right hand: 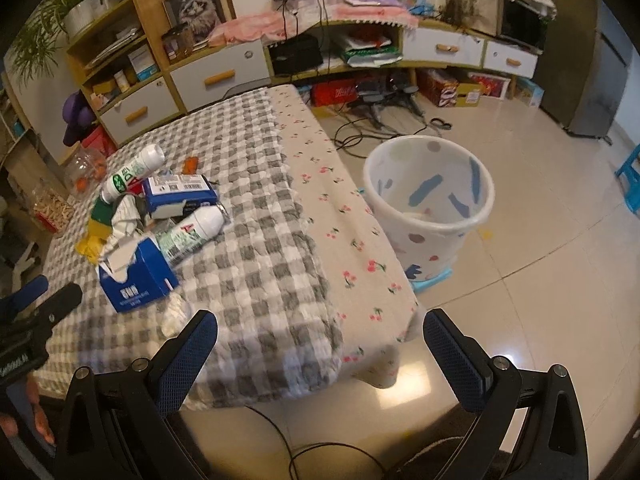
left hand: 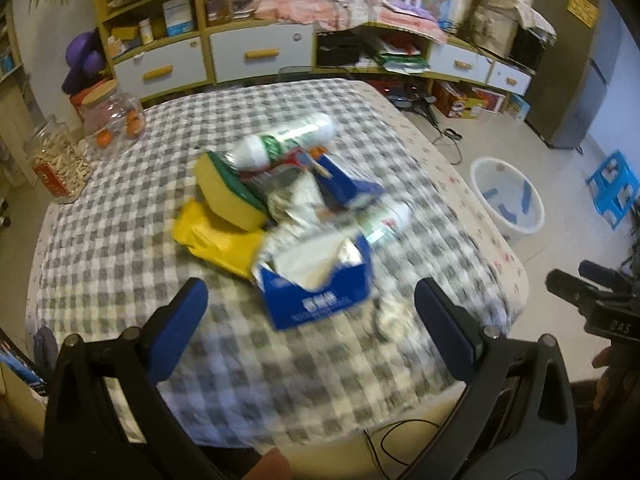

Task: Collect trash
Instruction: 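Grasp the yellow-green sponge with the left tool while the right tool grasps the small blue box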

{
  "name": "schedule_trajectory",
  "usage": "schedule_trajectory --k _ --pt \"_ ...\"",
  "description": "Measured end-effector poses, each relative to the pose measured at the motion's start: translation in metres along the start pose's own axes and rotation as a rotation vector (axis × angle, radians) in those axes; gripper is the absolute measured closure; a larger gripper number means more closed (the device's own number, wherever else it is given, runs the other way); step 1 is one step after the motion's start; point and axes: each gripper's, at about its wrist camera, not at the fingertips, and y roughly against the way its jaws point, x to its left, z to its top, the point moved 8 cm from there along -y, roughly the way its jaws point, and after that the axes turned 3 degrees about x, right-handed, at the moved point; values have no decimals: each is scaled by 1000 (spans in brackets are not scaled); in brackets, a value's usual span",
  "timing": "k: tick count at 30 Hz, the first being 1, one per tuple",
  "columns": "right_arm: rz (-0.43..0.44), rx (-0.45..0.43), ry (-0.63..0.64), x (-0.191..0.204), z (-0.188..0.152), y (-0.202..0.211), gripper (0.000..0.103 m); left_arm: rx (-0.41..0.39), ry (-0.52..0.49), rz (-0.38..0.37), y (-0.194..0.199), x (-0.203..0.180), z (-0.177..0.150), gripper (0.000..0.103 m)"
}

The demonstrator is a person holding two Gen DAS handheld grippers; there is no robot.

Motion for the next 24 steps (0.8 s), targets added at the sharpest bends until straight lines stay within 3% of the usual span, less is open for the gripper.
schedule_trajectory --k 7,13,20,24 --pt "29 49 35 21 42 -17 0 93 57 3 -23 43 39 0" --pt "87 148 69 46 56 -58 0 144 211 -114 -53 72 57 6" --pt "201 230 64 85 78 -97 0 256 240 -166 -96 75 55 40" --pt "260 253 77 110 87 -116 0 274 266 -181 -104 78 54 60"
